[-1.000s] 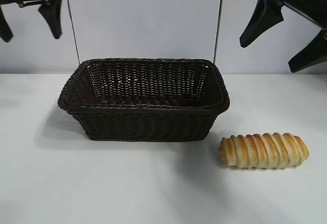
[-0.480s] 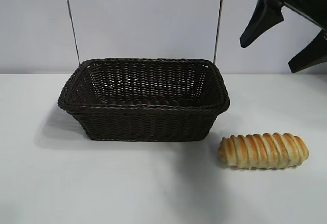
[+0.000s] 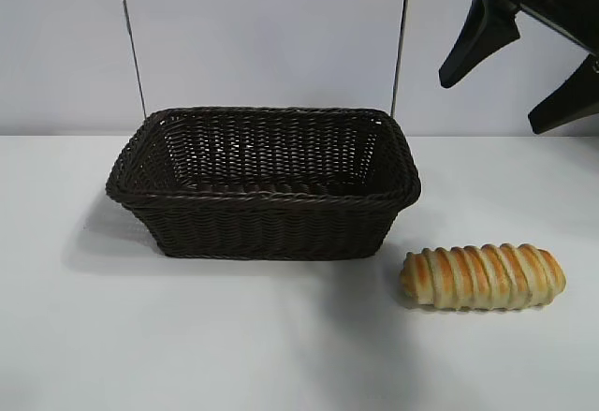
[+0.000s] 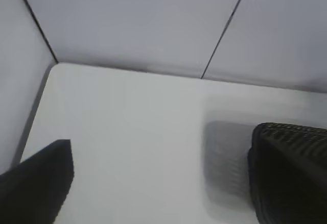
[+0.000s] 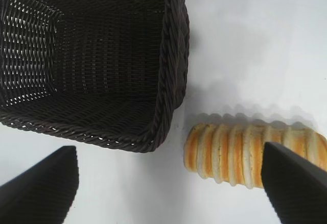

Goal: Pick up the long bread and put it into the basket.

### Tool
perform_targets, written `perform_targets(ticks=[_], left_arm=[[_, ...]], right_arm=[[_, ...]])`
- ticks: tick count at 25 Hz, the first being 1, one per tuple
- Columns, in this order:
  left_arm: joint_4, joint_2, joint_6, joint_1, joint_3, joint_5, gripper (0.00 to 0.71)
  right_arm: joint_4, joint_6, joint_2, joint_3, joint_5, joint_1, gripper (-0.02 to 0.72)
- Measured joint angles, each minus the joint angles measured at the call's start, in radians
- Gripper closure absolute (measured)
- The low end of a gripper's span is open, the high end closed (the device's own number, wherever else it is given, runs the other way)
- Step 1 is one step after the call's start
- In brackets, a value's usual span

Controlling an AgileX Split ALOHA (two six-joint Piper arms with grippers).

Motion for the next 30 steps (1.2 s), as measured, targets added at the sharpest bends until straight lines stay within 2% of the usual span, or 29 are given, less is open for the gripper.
perform_targets(ticks=[3, 5, 8, 13, 18, 25, 30], left_arm=[[0.024, -0.124, 0.006, -0.036, 0.032, 0.001, 0.016], [0.053, -0.216, 0.007, -0.043, 0.111, 0.001, 0.016], [0.097, -0.362, 0.009, -0.043, 0.292, -0.007, 0.016], [0.108, -0.595, 0.045, -0.043, 0.638, -0.102, 0.016], [0.106, -0.807, 0.064, -0.043, 0.860, -0.134, 0.016], [0.106, -0.992, 0.015, -0.043, 1.088, -0.068, 0.016], [0.106, -1.038, -0.002, -0.043, 1.229, 0.001, 0.016]], right_arm=[[0.000, -0.006, 0.000, 0.000, 0.001, 0.000, 0.009], [0.001, -0.007, 0.000, 0.000, 0.001, 0.000, 0.009], [0.001, -0.010, 0.000, 0.000, 0.001, 0.000, 0.009], [0.003, -0.018, 0.000, 0.000, 0.001, 0.000, 0.009], [0.004, -0.019, 0.000, 0.000, 0.001, 0.000, 0.009], [0.004, -0.026, 0.000, 0.000, 0.001, 0.000, 0.009], [0.004, -0.030, 0.000, 0.000, 0.001, 0.000, 0.009]])
